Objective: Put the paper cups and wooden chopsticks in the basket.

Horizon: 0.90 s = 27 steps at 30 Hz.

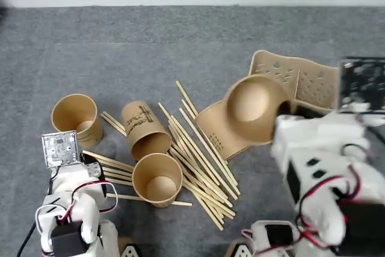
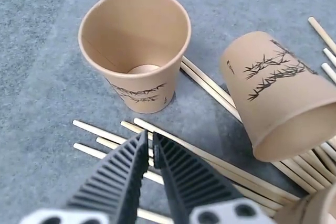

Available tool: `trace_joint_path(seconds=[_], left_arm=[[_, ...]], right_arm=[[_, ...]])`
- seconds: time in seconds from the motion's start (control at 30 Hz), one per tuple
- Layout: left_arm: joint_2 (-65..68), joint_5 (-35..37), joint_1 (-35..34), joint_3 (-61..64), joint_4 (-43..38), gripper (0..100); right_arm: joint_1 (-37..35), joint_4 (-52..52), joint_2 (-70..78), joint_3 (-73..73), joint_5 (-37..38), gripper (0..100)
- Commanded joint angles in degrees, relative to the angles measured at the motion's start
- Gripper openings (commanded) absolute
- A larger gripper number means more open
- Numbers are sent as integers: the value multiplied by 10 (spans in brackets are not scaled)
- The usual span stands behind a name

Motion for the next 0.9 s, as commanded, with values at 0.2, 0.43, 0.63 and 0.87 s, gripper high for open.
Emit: trace_joint_path(seconds=[0.2, 0.43, 0.63, 0.87], left_arm=[[-9, -4, -4, -5, -14, 13], [-9, -4, -4, -5, -14, 13], [-9, -4, -4, -5, -14, 13], [-9, -4, -4, -3, -15, 13]], right_arm=[[160, -106, 40, -21, 29, 7], [221, -109, 156, -22, 26, 7], [231, -87, 212, -22, 27, 7], [231, -95, 239, -25, 27, 44]])
